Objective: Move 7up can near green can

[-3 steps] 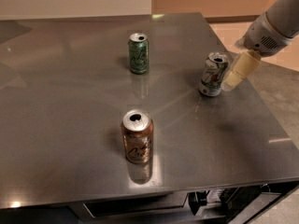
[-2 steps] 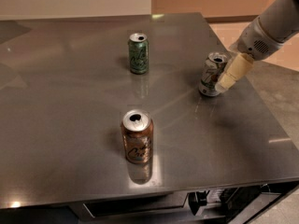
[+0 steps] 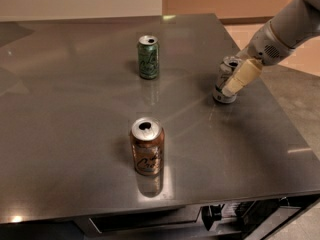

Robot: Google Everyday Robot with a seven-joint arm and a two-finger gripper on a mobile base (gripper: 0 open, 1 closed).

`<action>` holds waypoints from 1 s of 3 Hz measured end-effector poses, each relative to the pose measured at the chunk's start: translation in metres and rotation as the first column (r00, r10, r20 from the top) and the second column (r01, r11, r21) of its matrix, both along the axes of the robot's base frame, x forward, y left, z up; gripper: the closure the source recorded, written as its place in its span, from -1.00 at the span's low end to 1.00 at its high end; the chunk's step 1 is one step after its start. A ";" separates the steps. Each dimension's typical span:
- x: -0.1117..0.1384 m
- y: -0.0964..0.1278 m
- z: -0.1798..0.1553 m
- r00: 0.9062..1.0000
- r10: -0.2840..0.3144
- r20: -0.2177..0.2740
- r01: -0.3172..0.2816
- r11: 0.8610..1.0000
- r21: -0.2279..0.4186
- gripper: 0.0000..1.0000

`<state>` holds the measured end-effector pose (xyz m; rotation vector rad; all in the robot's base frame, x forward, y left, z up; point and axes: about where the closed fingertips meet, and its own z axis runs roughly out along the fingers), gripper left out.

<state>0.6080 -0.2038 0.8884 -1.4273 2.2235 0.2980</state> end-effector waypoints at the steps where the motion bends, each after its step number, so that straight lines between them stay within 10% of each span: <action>1: 0.005 0.002 0.001 1.000 0.002 0.010 -0.002 1.000 0.007 -0.20; 3: 0.020 0.011 0.012 0.999 0.027 0.036 -0.028 1.000 0.006 0.72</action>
Offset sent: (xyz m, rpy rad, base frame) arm 0.0150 0.0022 0.0133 0.0126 -0.0293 0.0090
